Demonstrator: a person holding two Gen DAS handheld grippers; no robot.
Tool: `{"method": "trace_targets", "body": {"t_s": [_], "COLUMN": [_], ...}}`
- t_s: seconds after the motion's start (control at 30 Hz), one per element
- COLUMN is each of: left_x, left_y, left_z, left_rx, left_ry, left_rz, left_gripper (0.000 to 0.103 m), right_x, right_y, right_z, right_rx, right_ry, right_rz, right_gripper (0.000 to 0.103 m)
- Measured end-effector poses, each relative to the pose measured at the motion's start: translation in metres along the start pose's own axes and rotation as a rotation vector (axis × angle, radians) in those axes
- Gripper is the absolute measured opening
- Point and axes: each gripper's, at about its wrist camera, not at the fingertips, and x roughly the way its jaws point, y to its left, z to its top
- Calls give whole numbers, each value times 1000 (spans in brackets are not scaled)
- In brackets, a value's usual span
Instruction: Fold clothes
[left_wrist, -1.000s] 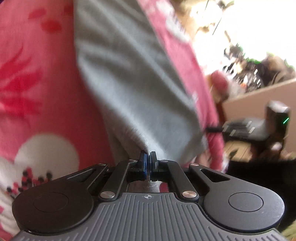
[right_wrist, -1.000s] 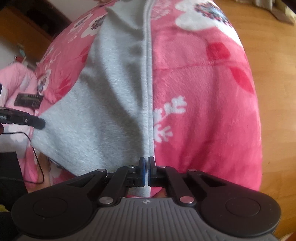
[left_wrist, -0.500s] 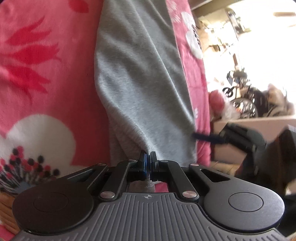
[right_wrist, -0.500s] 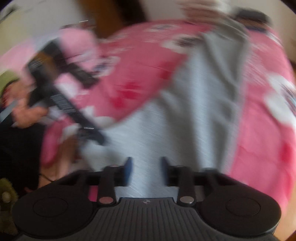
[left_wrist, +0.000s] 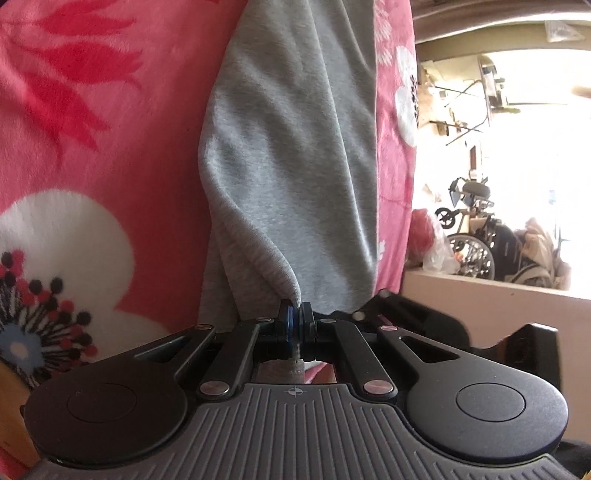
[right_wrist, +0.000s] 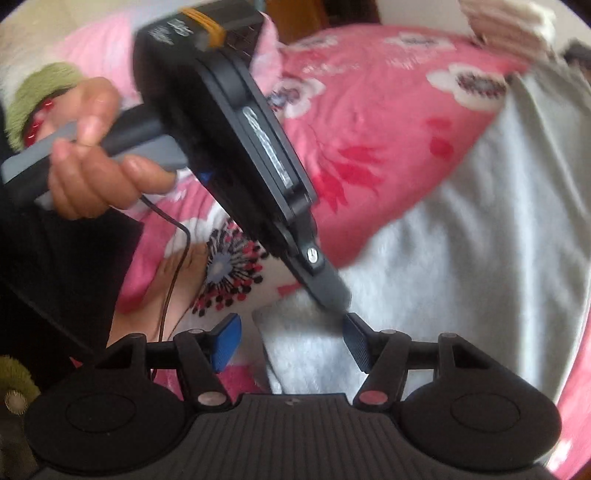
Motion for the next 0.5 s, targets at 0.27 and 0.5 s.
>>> {"method": "trace_targets", "body": {"t_s": [0.27, 0.5], "left_x": [3, -8], "left_y": [0, -13], "left_z": [-1, -4], "left_rx": [1, 180], "left_ry": [-10, -86], "left_rz": [-4, 25], "left_gripper": [1, 19], "right_x": [6, -4], "right_y": [-7, -28], "right_z": [-9, -19], "right_rx": [103, 230], "right_ry": [-21, -74], "right_rz": [-4, 19], "right_gripper": [26, 5]}}
